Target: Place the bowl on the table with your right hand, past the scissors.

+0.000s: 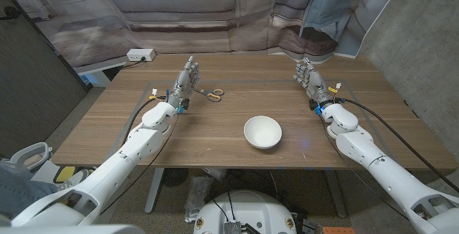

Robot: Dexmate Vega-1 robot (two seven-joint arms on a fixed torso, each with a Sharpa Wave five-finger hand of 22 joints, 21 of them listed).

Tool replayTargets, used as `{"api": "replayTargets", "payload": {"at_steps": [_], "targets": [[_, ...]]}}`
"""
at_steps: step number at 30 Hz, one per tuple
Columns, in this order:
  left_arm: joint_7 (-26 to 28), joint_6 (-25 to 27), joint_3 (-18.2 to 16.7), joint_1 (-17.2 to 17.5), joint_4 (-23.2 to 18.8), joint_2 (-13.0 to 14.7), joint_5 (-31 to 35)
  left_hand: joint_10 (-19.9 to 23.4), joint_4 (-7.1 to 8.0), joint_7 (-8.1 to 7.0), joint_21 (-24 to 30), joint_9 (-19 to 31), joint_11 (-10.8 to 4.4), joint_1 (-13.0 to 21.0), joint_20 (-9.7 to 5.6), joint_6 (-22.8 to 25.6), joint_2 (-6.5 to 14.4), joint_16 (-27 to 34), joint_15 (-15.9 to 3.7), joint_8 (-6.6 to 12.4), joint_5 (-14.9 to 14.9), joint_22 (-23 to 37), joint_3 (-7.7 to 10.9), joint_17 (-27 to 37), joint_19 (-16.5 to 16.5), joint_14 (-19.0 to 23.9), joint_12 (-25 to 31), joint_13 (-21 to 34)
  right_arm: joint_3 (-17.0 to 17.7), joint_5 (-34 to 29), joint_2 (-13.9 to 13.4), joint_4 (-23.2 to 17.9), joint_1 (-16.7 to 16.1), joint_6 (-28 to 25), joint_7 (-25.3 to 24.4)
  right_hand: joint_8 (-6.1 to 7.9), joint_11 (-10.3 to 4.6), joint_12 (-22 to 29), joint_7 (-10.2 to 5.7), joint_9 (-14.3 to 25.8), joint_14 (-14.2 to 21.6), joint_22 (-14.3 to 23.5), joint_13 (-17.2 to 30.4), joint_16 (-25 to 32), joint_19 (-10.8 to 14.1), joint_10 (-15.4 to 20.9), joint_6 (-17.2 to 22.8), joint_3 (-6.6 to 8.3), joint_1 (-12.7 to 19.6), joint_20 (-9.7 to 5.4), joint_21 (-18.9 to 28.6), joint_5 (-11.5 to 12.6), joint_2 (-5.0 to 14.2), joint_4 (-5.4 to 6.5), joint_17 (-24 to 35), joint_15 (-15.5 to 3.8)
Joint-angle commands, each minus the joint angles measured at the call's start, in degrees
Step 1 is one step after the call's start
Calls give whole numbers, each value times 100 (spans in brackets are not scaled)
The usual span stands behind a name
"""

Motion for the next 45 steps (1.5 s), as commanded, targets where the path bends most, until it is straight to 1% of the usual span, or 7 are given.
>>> {"api": "replayTargets", "payload": {"at_steps": [1, 7, 16, 23, 27, 34, 45], "targets": [[23, 23, -50, 118, -187, 90, -21, 49, -21, -4, 24, 9, -16, 63, -163, 52, 20, 49, -12, 55, 23, 23, 21, 9, 27, 48, 27, 13, 37, -49, -95, -228, -170, 177, 51, -12, 0, 20, -9, 17, 48, 9, 25, 5, 16, 68, 67, 32, 53, -138, -10, -2, 45, -31, 10, -1], [11, -340, -118, 183, 5, -125, -112, 198, -45, 19, 61, 9, -19, 122, -162, 215, 68, 75, -12, 87, 25, 22, 23, 10, 159, 212, 57, 14, 47, -70, -144, -372, -226, 170, 31, -15, -13, 17, -14, 18, 62, 10, 26, 3, 22, 77, 72, 35, 69, -136, -19, -8, 56, -41, 10, -5], [-114, -333, -100, 173, 36, -90, -139, 275, -56, 35, 68, 9, -19, 153, -154, 275, 91, 73, -12, 92, 26, 22, 23, 10, 202, 262, 70, 15, 97, -188, -269, -612, -357, 227, -55, -17, -5, 15, -15, 19, 57, 11, 27, -9, 29, 94, 86, 40, 91, -147, -32, -16, 71, -56, 9, -17], [-117, -249, -96, 167, -66, -12, -119, 316, -67, 38, 93, 10, -37, 183, -133, 311, 115, 74, -9, 87, 26, 24, 23, 11, 293, 316, 68, 15, 174, -160, -315, -679, -455, 322, -43, -20, -27, 6, -16, 19, 55, 12, 28, -18, 28, 91, 95, 39, 104, -144, -49, -26, 77, -67, 10, -7], [-151, -271, -97, 160, -69, -20, -134, 348, -72, 29, 106, 10, -39, 196, -130, 339, 124, 78, -15, 89, 25, 25, 21, 12, 339, 355, 71, 16, 203, -220, -327, -744, -502, 307, -173, -20, -22, 3, -6, 20, 59, 13, 29, -20, 30, 95, 105, 36, 108, -145, -57, -31, 79, -71, 12, -14], [-195, -369, -81, 154, -56, -58, -116, 401, -79, 21, 102, 10, -39, 214, -123, 387, 136, 72, -25, 93, 23, 27, 17, 13, 351, 381, 78, 16, 226, -145, -322, -706, -533, 409, -42, -19, -20, 5, -7, 21, 67, 14, 30, -21, 35, 116, 122, 35, 113, -146, -68, -39, 87, -77, 14, -16], [-160, -268, -58, 156, -163, -5, -86, 418, -85, 14, 93, 11, -43, 230, -109, 435, 147, 66, -33, 96, 20, 29, 11, 15, 353, 409, 69, 17, 312, -212, -452, -944, -723, 597, 2, -19, -20, 6, -18, 22, 94, 15, 32, -19, 71, 149, 150, 29, 117, -142, -77, -54, 98, -84, 18, -15]]}}
